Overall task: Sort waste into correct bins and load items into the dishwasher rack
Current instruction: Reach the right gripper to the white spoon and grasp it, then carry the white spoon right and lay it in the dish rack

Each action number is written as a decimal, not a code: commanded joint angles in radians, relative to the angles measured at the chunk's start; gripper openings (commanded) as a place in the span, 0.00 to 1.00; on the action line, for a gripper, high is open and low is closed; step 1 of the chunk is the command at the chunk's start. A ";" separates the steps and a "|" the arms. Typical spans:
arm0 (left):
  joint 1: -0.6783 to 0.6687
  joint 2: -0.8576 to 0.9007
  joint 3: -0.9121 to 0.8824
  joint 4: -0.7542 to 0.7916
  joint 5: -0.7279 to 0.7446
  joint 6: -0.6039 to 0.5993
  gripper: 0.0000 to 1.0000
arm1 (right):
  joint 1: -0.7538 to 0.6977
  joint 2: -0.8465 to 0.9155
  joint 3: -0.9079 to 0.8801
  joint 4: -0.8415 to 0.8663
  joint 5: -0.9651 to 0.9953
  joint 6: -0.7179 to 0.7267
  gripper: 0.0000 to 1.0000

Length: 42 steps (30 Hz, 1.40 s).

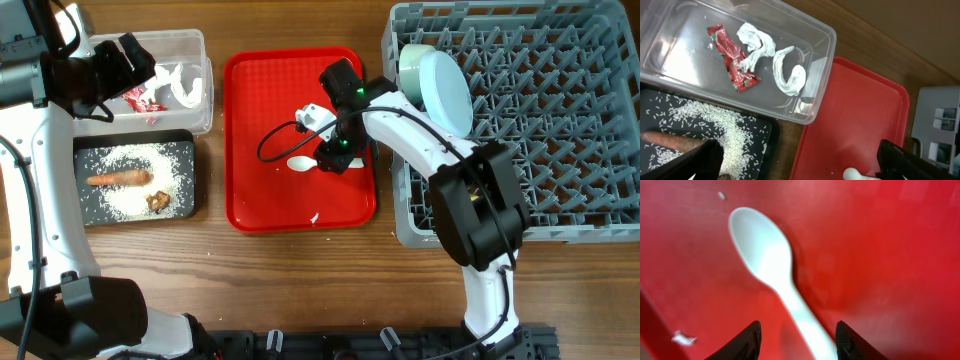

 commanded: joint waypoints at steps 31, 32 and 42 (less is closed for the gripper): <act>0.004 0.005 0.005 0.003 0.001 -0.009 1.00 | 0.018 0.137 -0.001 0.090 0.058 0.056 0.07; 0.004 0.005 0.005 0.003 0.001 -0.009 1.00 | 0.018 0.137 -0.001 0.091 0.058 0.061 0.04; 0.004 0.005 0.005 0.003 0.001 -0.009 1.00 | 0.014 0.121 0.010 0.066 0.062 0.161 0.04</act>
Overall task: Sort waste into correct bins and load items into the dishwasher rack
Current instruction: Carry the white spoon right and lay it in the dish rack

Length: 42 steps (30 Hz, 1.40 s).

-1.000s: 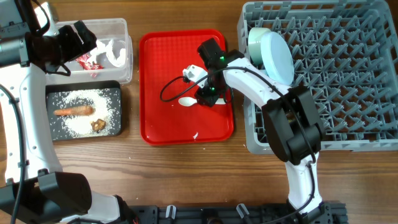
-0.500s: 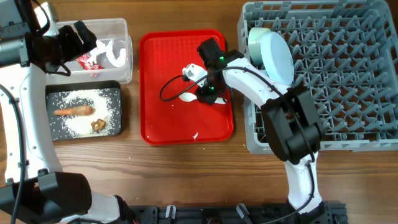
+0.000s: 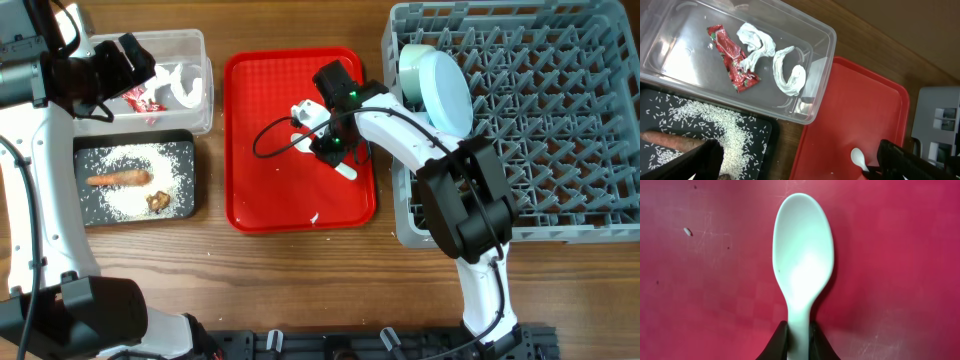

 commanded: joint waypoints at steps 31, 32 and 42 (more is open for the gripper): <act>0.004 0.005 0.005 0.003 0.001 -0.009 1.00 | -0.461 -0.537 0.041 -0.154 0.055 0.772 0.04; 0.004 0.005 0.005 0.003 0.001 -0.009 1.00 | -0.499 -0.536 0.040 -0.164 0.055 0.816 0.04; 0.004 0.005 0.005 0.003 0.001 -0.009 1.00 | -0.692 -0.531 -0.040 -0.283 0.169 1.341 0.04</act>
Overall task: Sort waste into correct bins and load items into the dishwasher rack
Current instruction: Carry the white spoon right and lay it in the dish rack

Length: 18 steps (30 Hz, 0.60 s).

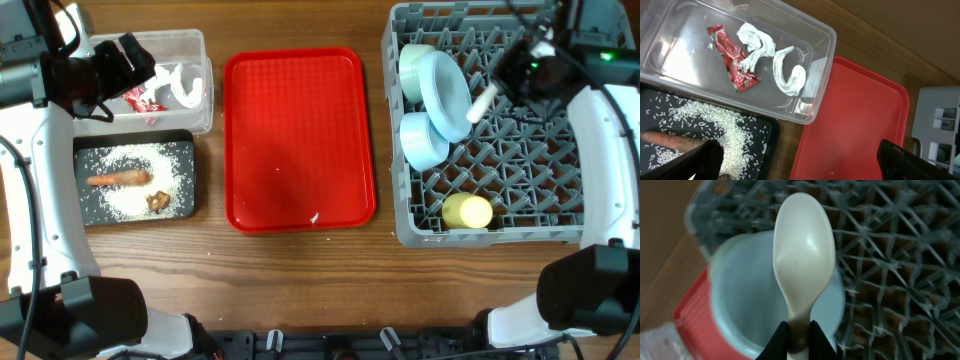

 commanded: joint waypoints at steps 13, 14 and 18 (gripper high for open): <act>0.004 0.005 0.005 0.003 0.001 -0.009 1.00 | -0.010 -0.011 -0.196 -0.179 0.127 0.692 0.05; 0.004 0.005 0.005 0.003 0.001 -0.009 1.00 | -0.009 -0.011 -0.201 -0.177 0.133 0.693 0.07; 0.004 0.005 0.005 0.003 0.001 -0.009 1.00 | -0.009 -0.011 -0.206 -0.171 0.171 0.674 0.40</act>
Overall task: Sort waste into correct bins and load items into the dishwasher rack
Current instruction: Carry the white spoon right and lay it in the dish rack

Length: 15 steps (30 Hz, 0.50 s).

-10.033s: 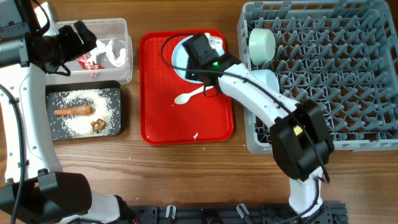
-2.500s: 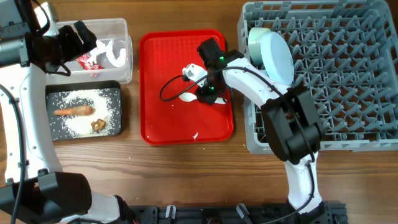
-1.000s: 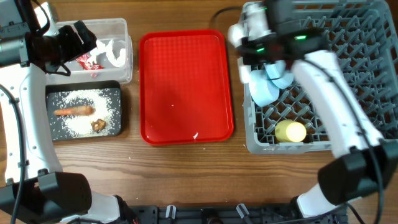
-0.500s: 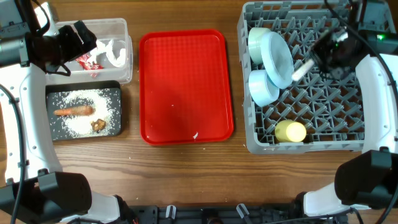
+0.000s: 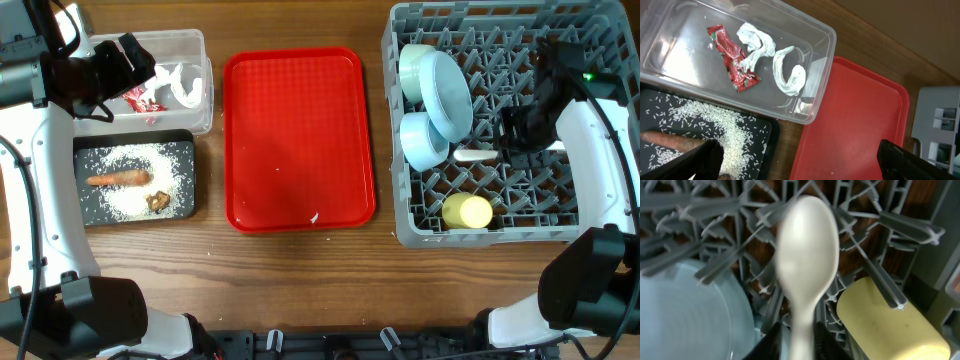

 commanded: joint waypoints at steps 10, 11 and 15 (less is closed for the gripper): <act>0.004 0.005 0.005 0.003 0.001 -0.009 1.00 | 0.004 -0.080 0.016 -0.014 0.051 -0.106 0.43; 0.004 0.005 0.005 0.003 0.001 -0.009 1.00 | 0.004 -0.100 0.019 -0.020 0.053 -0.130 0.41; 0.004 0.005 0.005 0.003 0.001 -0.009 1.00 | 0.005 -0.236 0.023 -0.024 0.068 -0.328 0.40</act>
